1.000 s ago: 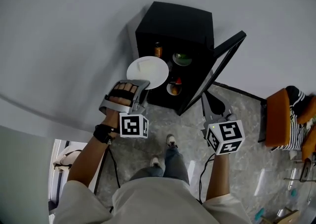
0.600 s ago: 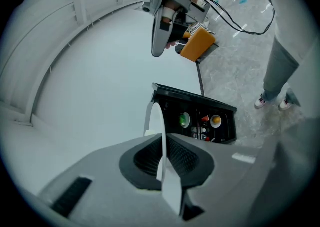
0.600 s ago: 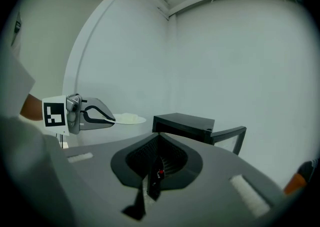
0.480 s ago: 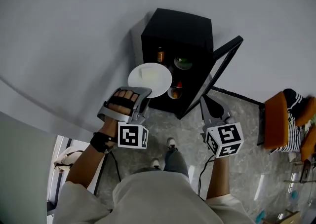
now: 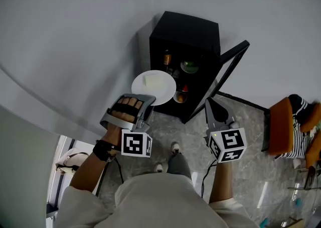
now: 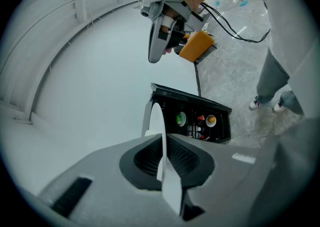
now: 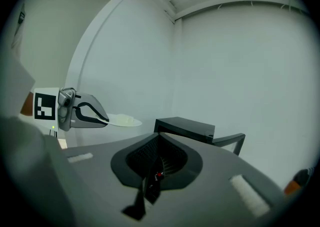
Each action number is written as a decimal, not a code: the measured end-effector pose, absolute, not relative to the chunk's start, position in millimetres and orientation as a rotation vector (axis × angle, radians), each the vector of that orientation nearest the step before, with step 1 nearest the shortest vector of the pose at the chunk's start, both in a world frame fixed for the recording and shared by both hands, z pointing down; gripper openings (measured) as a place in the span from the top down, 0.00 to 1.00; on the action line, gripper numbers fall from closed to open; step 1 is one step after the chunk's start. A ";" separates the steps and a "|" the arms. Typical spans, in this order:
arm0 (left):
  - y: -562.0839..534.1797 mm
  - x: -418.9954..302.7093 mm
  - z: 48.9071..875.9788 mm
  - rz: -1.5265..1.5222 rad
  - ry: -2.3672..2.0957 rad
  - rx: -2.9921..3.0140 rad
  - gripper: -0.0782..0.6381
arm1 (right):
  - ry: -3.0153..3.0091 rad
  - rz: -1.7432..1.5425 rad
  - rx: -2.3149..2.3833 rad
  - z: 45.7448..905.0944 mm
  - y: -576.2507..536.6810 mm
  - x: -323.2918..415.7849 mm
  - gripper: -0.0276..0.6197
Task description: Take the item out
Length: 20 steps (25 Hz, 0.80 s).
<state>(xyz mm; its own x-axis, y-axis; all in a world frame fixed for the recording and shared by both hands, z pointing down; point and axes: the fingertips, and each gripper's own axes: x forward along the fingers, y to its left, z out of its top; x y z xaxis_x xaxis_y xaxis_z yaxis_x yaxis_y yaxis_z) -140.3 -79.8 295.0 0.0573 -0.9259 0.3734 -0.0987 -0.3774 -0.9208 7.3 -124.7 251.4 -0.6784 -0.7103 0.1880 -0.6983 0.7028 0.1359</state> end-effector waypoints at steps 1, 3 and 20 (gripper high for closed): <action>-82.9 -139.6 295.1 -1.406 1.051 -1.592 0.86 | -2.681 -0.073 1.128 252.5 -129.4 7.6 0.95; -88.3 -138.4 294.3 -1.408 1.048 -1.592 0.87 | -2.675 -0.062 1.124 253.7 -137.2 7.5 0.95; -80.4 -137.4 283.9 -1.392 1.050 -1.578 0.86 | -2.650 -0.070 1.129 256.4 -126.9 5.6 0.95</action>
